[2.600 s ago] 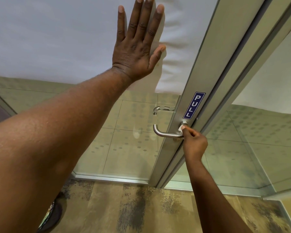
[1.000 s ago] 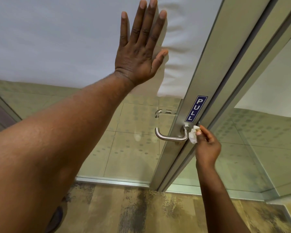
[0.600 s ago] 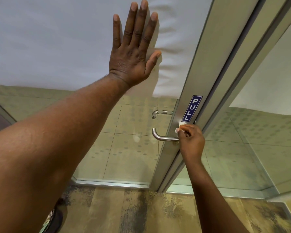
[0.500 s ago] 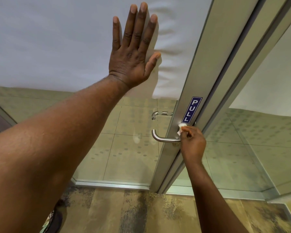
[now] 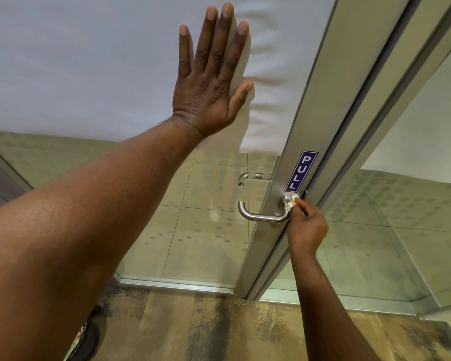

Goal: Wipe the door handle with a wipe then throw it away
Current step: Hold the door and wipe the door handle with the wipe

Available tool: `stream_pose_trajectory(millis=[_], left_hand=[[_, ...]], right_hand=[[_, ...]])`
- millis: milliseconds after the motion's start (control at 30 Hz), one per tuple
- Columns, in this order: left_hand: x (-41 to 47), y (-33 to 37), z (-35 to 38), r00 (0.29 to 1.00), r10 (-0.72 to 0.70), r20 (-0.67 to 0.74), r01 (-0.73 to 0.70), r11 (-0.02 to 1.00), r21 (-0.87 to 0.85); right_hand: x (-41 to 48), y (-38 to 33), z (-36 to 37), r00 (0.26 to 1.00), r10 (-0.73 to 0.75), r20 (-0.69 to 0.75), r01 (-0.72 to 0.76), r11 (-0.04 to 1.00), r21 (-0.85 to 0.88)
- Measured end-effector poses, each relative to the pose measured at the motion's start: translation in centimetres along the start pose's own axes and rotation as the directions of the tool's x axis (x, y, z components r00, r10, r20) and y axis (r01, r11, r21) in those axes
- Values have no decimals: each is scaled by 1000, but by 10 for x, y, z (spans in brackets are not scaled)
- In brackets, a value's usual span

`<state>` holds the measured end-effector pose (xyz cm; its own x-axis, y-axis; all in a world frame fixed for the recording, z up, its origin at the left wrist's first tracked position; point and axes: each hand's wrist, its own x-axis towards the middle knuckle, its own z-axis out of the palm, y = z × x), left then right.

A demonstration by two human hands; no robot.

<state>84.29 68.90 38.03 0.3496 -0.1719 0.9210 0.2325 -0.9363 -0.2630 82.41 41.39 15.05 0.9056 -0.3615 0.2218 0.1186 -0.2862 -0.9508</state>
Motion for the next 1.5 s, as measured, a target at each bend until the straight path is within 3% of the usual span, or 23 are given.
stream_pose_trajectory(millis=[67,133,267,433,600,733,900,1033,1267,1500], left_hand=[[0,0,0,1000,-2,-1,2,1000,-14],[0,1,0,1000,-3,-1,3,1000,-12],[-1,1,0,1000,-11,-4,11,1000,-8],[0,1,-2,1000,-8,4,8,1000,7],[0,2,-4,1000,-13,16,13,1000,11],[-1,1,-5,1000,-13,14,13,1000,1],[-1,2,-6,999,-10,32,10,1000,11],[-1,2,-4,999,-18,31,17,1000,12],[-1,1,-3,1000,-19,17,19,1000,8],[-1,1,-2,1000,-9,10,9,1000,24]], right_hand=[[1,12,-1,986,168,-2,-168,985,46],[-2,22,0,937,335,95,-347,919,185],[-20,22,5,758,540,367,-637,487,598],[-27,8,22,610,604,513,-716,143,683],[-22,1,23,563,637,527,-688,9,725],[-20,1,22,556,664,500,-686,26,727],[-23,4,20,631,671,390,-680,238,693],[-10,7,-1,727,576,374,-635,356,685],[8,5,-33,803,412,431,-584,401,706],[9,5,-33,887,407,219,-454,683,572]])
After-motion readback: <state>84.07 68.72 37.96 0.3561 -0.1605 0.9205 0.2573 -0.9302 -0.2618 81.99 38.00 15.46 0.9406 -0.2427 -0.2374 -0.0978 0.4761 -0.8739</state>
